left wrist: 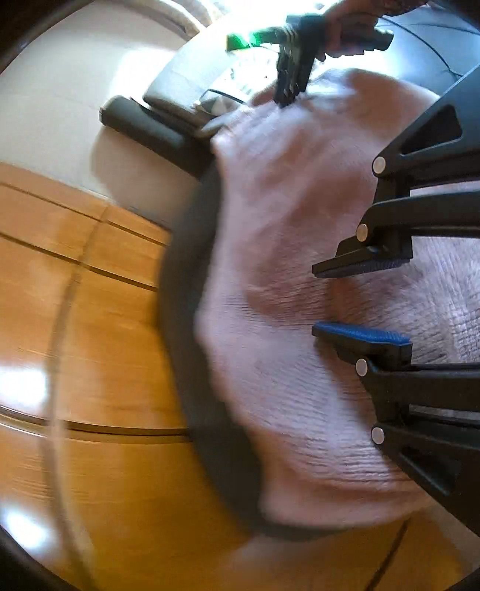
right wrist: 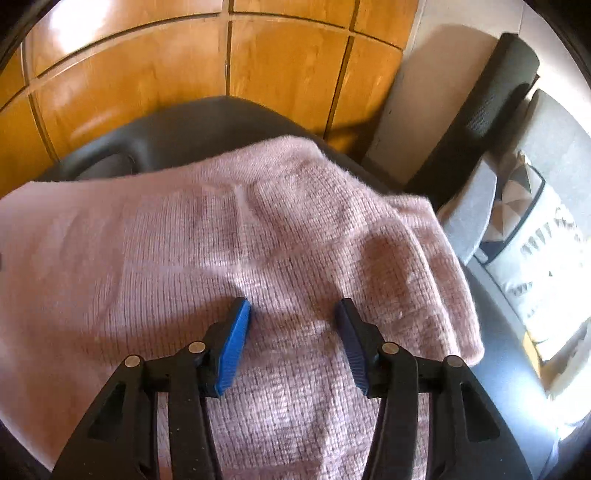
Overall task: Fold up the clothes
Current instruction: 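Open both grippers and release the folded end onto the sweater, then press both open grippers onto the folded pink sweater to flatten it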
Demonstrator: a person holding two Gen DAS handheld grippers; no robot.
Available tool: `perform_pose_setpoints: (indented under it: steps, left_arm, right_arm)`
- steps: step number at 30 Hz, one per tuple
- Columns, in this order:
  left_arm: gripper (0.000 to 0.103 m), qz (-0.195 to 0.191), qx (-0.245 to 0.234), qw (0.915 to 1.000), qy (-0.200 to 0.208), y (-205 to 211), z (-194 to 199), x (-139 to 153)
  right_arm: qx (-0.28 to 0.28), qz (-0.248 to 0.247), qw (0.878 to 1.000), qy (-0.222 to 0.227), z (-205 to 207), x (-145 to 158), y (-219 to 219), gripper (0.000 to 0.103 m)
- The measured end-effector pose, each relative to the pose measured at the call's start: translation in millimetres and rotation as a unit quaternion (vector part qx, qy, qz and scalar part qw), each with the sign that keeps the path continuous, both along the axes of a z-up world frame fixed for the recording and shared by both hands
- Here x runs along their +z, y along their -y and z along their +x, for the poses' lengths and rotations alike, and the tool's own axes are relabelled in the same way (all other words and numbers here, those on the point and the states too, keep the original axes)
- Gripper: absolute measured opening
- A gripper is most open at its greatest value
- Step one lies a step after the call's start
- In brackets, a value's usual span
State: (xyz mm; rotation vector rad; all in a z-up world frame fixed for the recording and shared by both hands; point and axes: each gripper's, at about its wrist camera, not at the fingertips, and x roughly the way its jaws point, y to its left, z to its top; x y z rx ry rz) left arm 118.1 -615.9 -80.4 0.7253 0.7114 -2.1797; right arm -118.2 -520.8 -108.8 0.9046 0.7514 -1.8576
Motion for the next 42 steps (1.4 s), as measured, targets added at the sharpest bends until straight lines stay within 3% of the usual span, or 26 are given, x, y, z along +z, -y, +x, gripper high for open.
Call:
perform_pose_setpoints:
  steps: [6, 9, 12, 15, 17, 18, 19, 21, 26, 29, 31, 35, 38, 40, 42]
  left_arm:
    - [0.024, -0.047, -0.022, 0.9986, -0.002, -35.8, 13.5, -11.2]
    - [0.024, -0.006, -0.02, 0.9992, -0.033, -30.3, 16.3, -1.1]
    - [0.024, 0.054, 0.019, 0.9925, -0.108, -13.7, 20.0, 5.8]
    - [0.024, 0.053, 0.031, 0.9952, -0.075, -0.6, 4.8, -4.6]
    - [0.023, 0.053, 0.039, 0.9964, -0.053, 8.1, -5.3, -11.5]
    - [0.023, 0.05, 0.042, 0.9969, -0.043, 11.1, -9.8, -14.5]
    - [0.023, 0.041, 0.039, 0.9977, -0.038, 9.9, -11.8, -15.9]
    - [0.023, 0.039, 0.039, 0.9977, -0.039, 13.7, -10.8, -19.0]
    - [0.023, 0.036, 0.037, 0.9984, -0.022, 16.7, -14.3, -13.3]
    - [0.023, 0.029, 0.048, 0.9984, 0.006, 13.9, -18.1, 4.7]
    - [0.023, 0.021, 0.06, 0.9979, -0.009, -1.2, -12.0, 16.2]
    - [0.024, -0.03, 0.049, 0.9981, -0.021, -34.7, -14.9, 36.7]
    - [0.024, -0.057, 0.044, 0.9968, 0.037, -40.2, -29.3, 28.6]
    - [0.024, -0.042, 0.057, 0.9944, 0.078, -32.6, -27.1, 10.2]
    - [0.024, -0.05, 0.056, 0.9926, 0.095, -33.5, -25.5, 2.6]
  right_arm:
    - [-0.013, -0.006, 1.0, 0.027, -5.1, 4.4, -11.6, 0.053]
    - [-0.013, -0.041, 0.999, 0.021, 2.1, 18.8, -8.0, 0.053]
    - [0.02, -0.071, 0.997, 0.037, 29.5, 30.2, 11.6, 0.053]
    - [0.049, -0.063, 0.995, 0.059, 56.0, 27.9, 33.0, 0.053]
    - [0.058, -0.013, 0.997, 0.054, 74.6, 9.2, 45.6, 0.053]
    - [0.053, -0.013, 0.998, 0.044, 78.3, 4.6, 47.0, 0.057]
    - [0.041, -0.022, 0.998, 0.045, 75.0, 1.1, 46.6, 0.059]
    - [0.014, -0.049, 0.995, 0.091, 57.3, -6.2, 45.6, 0.062]
    - [0.028, -0.065, 0.994, 0.084, 58.1, -0.3, 42.5, 0.064]
    - [0.0, -0.093, 0.99, 0.102, 60.7, 15.7, 17.5, 0.065]
    - [0.009, -0.117, 0.987, 0.113, 72.8, 24.6, 1.0, 0.065]
    - [0.065, -0.123, 0.986, 0.089, 114.2, 35.0, -9.2, 0.065]
    - [0.093, -0.101, 0.988, 0.072, 136.1, 27.2, 3.9, 0.065]
    - [0.098, -0.049, 0.993, 0.045, 149.3, 8.6, 12.1, 0.065]
    - [0.101, -0.056, 0.993, 0.023, 156.0, 0.9, 7.7, 0.066]
